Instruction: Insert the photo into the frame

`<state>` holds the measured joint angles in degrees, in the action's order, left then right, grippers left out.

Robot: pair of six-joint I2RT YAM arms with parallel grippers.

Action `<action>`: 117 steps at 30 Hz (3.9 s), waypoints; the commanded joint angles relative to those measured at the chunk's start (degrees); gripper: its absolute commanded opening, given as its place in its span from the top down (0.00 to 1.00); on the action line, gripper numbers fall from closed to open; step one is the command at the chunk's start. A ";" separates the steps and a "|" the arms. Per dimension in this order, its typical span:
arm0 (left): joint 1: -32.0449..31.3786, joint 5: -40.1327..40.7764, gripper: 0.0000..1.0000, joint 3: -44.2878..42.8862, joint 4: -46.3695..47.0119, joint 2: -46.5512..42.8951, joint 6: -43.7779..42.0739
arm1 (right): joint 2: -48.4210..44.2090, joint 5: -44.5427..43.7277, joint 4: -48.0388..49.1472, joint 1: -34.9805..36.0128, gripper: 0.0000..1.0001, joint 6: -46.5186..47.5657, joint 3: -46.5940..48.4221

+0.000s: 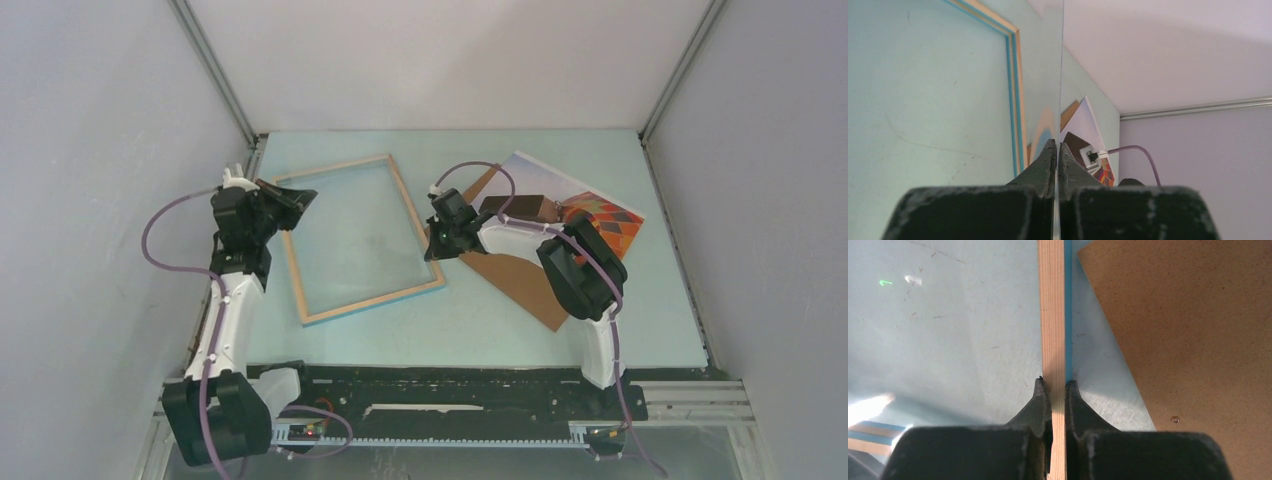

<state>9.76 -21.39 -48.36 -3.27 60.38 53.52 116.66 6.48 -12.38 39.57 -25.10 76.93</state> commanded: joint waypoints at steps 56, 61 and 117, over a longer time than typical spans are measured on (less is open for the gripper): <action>8.99 -16.81 1.00 13.13 37.22 16.86 11.56 | 5.58 18.66 14.31 -6.73 0.50 -7.41 2.46; 8.98 -16.04 1.00 13.76 36.93 17.61 13.59 | 5.84 17.89 13.67 -6.70 0.52 -7.25 2.79; 9.32 -15.61 1.00 22.67 42.90 11.98 19.22 | 8.93 21.56 13.35 -6.80 0.64 -8.64 5.17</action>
<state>19.25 -33.71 -26.13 36.86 74.02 72.07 124.51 26.72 0.95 32.27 -33.34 80.23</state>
